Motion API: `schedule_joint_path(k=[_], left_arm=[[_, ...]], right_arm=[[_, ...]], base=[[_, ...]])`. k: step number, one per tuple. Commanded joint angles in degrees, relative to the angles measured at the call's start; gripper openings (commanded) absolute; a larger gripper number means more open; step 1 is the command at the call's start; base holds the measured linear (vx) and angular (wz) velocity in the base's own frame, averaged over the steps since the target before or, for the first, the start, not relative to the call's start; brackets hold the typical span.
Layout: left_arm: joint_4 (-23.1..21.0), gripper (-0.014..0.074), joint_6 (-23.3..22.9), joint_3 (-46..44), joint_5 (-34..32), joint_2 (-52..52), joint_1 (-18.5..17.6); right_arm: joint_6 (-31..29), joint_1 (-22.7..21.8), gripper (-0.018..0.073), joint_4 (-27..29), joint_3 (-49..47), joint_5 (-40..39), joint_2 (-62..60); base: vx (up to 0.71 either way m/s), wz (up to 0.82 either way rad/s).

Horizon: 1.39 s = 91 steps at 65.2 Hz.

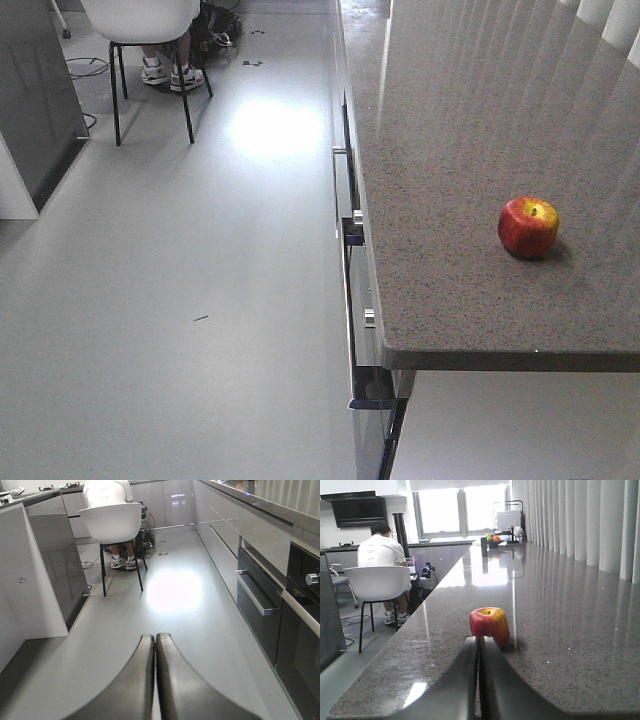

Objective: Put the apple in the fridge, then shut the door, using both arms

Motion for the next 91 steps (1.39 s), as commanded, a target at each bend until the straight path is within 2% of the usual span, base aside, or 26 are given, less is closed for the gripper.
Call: schedule_joint_path(k=[1, 69, 73, 85, 91], left_arm=[[0.14, -0.0006, -0.06, -0.98, -3.96, -0.87, -0.41], [0.14, -0.0006, -0.06, -0.98, -3.96, -0.87, -0.41], [0.14, -0.0006, -0.06, -0.98, -3.96, -0.87, -0.41], [0.14, -0.0006, -0.06, -0.98, -3.96, -0.87, -0.41], [0.14, -0.0006, -0.06, -0.98, -3.96, -0.87, -0.41]], right_arm=[[-0.67, -0.32, -0.0003, -0.19, -0.17, -4.3, -0.84], [-0.31, -0.32, -0.0003, -0.13, -0.29, -4.95, -0.84], [1.64, -0.32, -0.0003, 0.96, -0.29, -5.86, -0.84], [14.62, -0.27, -0.0003, 11.3, -0.66, -9.67, -0.84], [16.25, -0.27, -0.0003, 11.01, -4.09, -6.2, -0.84]], base=[[0.0, 0.0], [0.0, 0.0], [0.0, 0.0], [0.0, 0.0], [0.0, 0.0]])
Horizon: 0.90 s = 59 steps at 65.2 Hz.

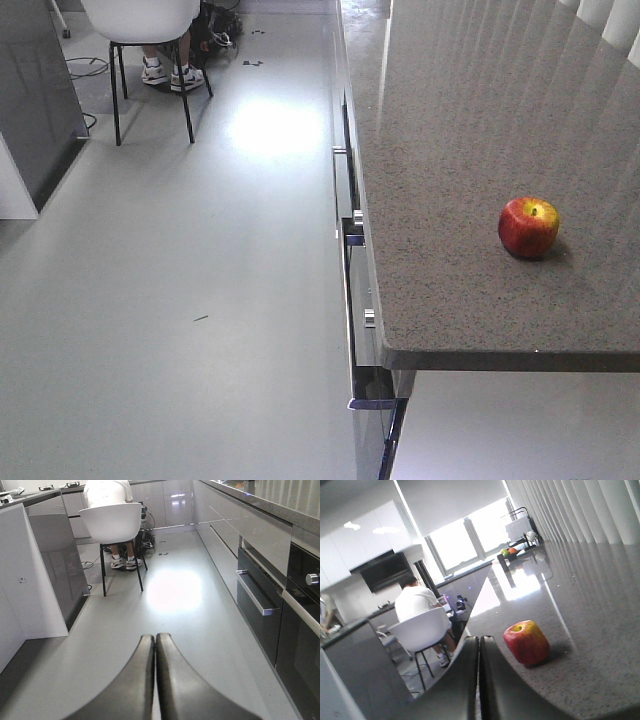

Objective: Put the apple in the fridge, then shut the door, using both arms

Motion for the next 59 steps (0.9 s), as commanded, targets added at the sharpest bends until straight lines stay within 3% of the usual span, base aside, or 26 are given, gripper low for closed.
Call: schedule_joint_path(k=[1, 12, 24, 29, 38, 46, 51, 59], left_arm=[[0.14, -0.0006, -0.06, -0.98, -3.96, -0.87, -0.41], [0.14, -0.0006, -0.06, -0.98, -3.96, -0.87, -0.41], [0.14, -0.0006, -0.06, -0.98, -3.96, -0.87, -0.41], [0.14, -0.0006, -0.06, -0.98, -3.96, -0.87, -0.41], [0.14, -0.0006, -0.06, -0.98, -3.96, -0.87, -0.41], [0.14, -0.0006, -0.06, -0.98, -3.96, -0.87, -0.41], [0.14, -0.0006, -0.06, -0.98, -3.96, -0.87, -0.41], [0.14, -0.0006, -0.06, -0.98, -3.96, -0.87, -0.41]], right_arm=[[2.5, -0.27, -0.0003, 0.74, -4.7, -1.04, -0.75], [-1.7, -0.21, -0.0003, -0.32, -20.59, 15.52, 3.17], [-19.07, -0.21, 0.0025, 0.81, -39.24, 32.27, 14.64], [-22.86, -0.26, 0.0074, 3.33, -45.82, 38.12, 19.45], [-27.3, -0.29, 0.0288, 6.95, -52.83, 45.32, 26.26], [-27.57, -0.29, 0.0584, 7.56, -54.0, 44.46, 29.47], [-28.19, -0.29, 0.0712, 7.36, -54.0, 43.64, 30.71], [-29.04, -0.29, 0.0724, 7.48, -54.22, 41.3, 33.12]], base=[[0.0, 0.0], [0.0, 0.0], [0.0, 0.0], [0.0, 0.0], [0.0, 0.0], [0.0, 0.0], [0.0, 0.0], [0.0, 0.0]])
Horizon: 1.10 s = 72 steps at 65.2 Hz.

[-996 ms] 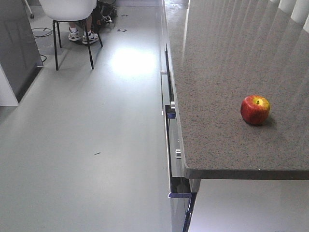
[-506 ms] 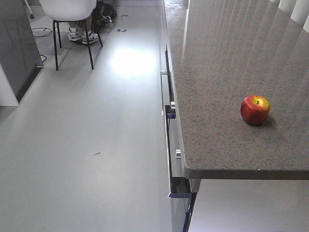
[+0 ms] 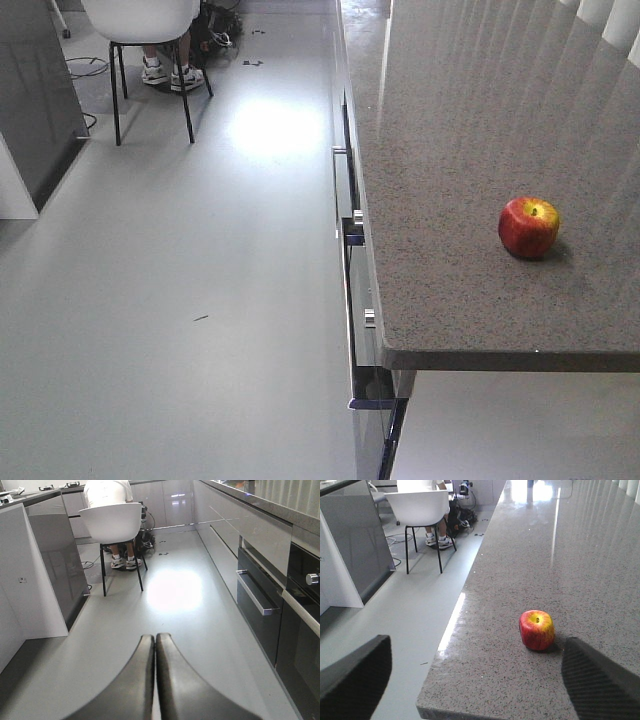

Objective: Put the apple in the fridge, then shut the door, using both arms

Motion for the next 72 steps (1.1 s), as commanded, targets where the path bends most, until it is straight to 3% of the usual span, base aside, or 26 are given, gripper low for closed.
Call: schedule_joint_path(k=[1, 20, 48, 72], left_arm=[[0.14, -0.0006, -0.06, -0.98, -3.96, -0.87, -0.41], [0.14, -0.0006, -0.06, -0.98, -3.96, -0.87, -0.41], [0.14, -0.0006, -0.06, -0.98, -3.96, -0.87, -0.41], [0.14, -0.0006, -0.06, -0.98, -3.96, -0.87, -0.41]], right_arm=[[-1.06, -0.29, 0.0723, 0.62, -2.11, -6.32, 2.57], [-0.4, -0.29, 0.0704, -2.52, -14.47, -5.13, 19.0], [5.72, -0.37, 0.0686, -10.48, -32.38, 0.88, 47.28], [6.88, -0.37, 0.0671, -14.02, -40.89, 3.49, 61.79]], base=[[0.0, 0.0], [0.0, 0.0], [0.0, 0.0], [0.0, 0.0]])
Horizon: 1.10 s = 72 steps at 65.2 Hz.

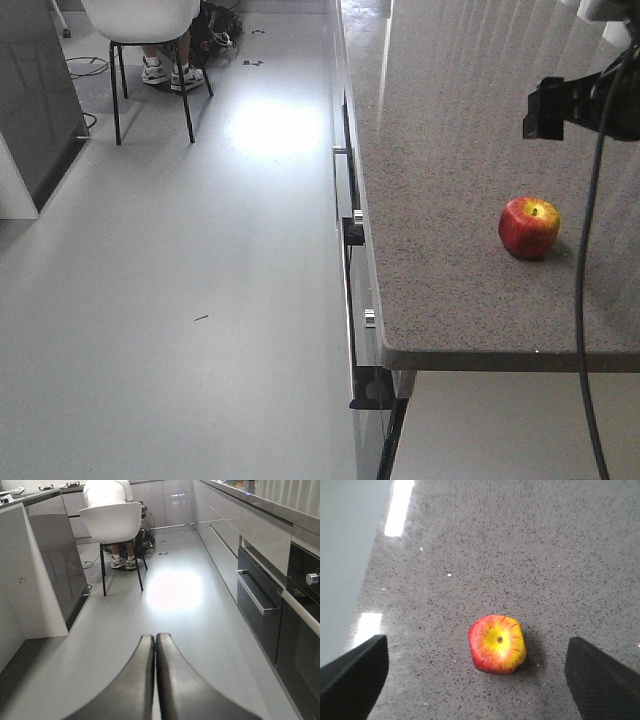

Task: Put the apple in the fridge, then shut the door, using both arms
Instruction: 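Lower the open right gripper over the red-yellow apple and close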

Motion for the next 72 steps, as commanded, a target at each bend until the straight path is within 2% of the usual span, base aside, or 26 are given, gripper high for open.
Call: schedule_joint_path(k=[1, 24, 58, 72], left_arm=[[0.14, -0.0006, -0.06, -0.98, -3.96, -0.87, -0.41], [0.14, -0.0006, -0.06, -0.98, -3.96, -0.87, -0.41], [0.14, -0.0006, -0.06, -0.98, -3.96, -0.87, -0.41], [0.14, -0.0006, -0.06, -0.98, -3.96, -0.87, -0.41]], right_arm=[[-0.09, -0.37, 0.0671, -1.58, -3.0, -2.49, 0.75], [0.91, -0.37, 0.0661, -4.17, -3.17, -2.58, 8.84], [0.91, -0.37, 0.0649, -5.21, -3.17, -4.69, 13.66], [2.7, -0.37, 0.0643, -7.19, -3.17, -5.98, 15.92]], base=[[0.0, 0.0], [0.0, 0.0], [0.0, 0.0], [0.0, 0.0]])
